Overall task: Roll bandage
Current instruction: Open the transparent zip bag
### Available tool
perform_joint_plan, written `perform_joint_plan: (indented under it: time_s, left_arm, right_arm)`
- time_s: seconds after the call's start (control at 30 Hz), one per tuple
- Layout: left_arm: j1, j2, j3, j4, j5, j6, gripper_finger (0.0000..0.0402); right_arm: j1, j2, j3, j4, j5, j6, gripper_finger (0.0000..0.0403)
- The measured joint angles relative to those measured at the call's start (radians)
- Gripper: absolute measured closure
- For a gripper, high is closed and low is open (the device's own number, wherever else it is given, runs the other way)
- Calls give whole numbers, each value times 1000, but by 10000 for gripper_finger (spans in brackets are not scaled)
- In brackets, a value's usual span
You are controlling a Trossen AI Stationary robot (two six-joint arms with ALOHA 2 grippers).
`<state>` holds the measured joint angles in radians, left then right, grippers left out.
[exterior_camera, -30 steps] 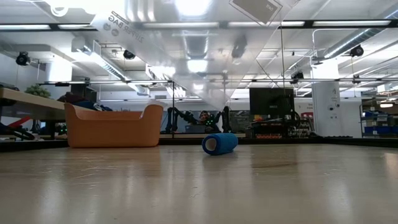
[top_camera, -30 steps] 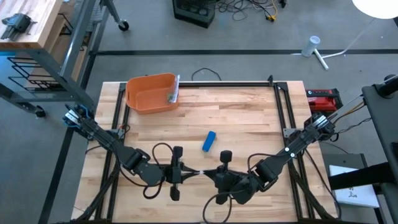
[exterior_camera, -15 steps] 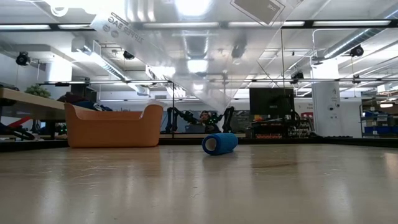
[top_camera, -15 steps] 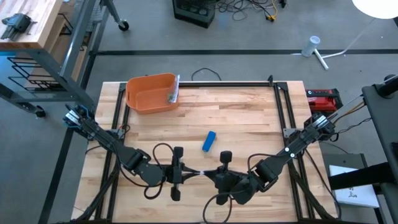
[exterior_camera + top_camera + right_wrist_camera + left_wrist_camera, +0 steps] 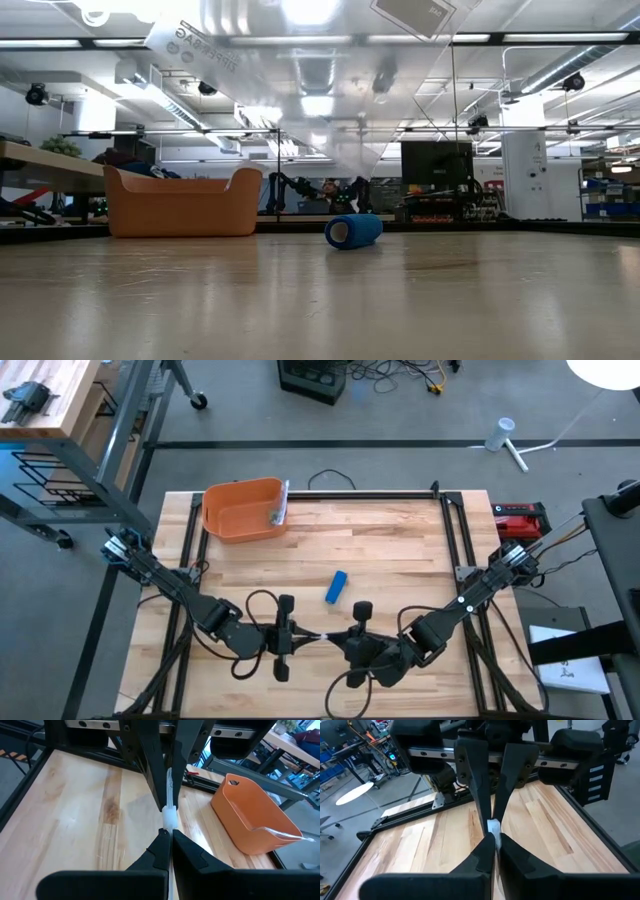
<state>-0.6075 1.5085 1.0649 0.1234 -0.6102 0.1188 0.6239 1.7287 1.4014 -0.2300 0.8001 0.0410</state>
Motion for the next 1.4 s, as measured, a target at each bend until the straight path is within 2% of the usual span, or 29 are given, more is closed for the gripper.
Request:
perform_joint_plan:
  time_s: [0.27, 0.7, 1.0, 1.13, 1.4]
  left_arm:
    - [-4, -8, 0, 4, -26, 8, 389]
    - [-14, -17, 0, 9, -27, 1, 353]
    - [-13, -17, 0, 13, -27, 0, 371]
    - [-13, -17, 0, 13, -27, 0, 396]
    - [-13, -17, 0, 11, -29, 19, 400]
  right_arm:
    - [0, 0, 0, -7, 1, 0, 400]
    - [0, 0, 0, -25, 1, 12, 400]
    - [0, 0, 0, -23, 1, 12, 400]
    - [0, 0, 0, -23, 2, 11, 400]
    - [0, 0, 0, -23, 13, 45, 395]
